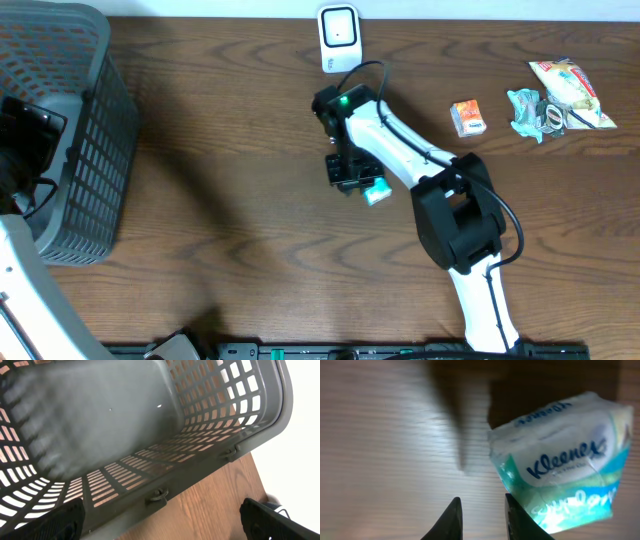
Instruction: Scan the item barcode
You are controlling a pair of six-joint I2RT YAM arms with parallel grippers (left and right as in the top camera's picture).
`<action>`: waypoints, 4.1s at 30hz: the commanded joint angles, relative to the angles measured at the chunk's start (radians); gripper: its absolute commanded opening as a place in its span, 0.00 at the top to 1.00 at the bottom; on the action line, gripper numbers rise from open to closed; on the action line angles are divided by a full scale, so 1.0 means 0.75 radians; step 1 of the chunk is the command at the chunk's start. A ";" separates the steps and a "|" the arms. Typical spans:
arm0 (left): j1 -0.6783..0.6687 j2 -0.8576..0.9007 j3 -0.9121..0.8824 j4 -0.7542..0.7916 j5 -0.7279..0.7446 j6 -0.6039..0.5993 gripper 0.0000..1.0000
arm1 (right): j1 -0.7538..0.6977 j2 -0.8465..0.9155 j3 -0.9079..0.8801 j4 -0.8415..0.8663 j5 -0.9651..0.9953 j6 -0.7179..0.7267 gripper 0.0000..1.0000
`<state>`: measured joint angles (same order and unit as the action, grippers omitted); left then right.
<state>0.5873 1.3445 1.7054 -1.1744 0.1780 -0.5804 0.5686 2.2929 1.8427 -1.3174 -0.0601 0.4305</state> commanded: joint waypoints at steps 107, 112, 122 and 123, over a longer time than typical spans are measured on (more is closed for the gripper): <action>0.005 -0.007 0.018 -0.003 -0.007 -0.011 0.02 | -0.562 -0.426 -0.422 0.267 -1.689 -1.067 0.99; 0.005 -0.007 0.018 -0.003 -0.007 -0.011 0.03 | -0.579 -0.546 -0.422 0.275 -1.862 -1.095 0.99; 0.005 -0.007 0.018 -0.003 -0.007 -0.011 0.02 | -0.652 -0.589 -0.421 0.307 -2.003 -0.975 0.99; 0.005 -0.007 0.018 -0.003 -0.007 -0.011 0.02 | -0.653 -0.589 -0.421 0.308 -2.003 -0.957 0.99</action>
<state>0.5873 1.3445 1.7054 -1.1744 0.1780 -0.5804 0.0830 1.8580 1.5120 -1.0878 -1.5024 -0.3305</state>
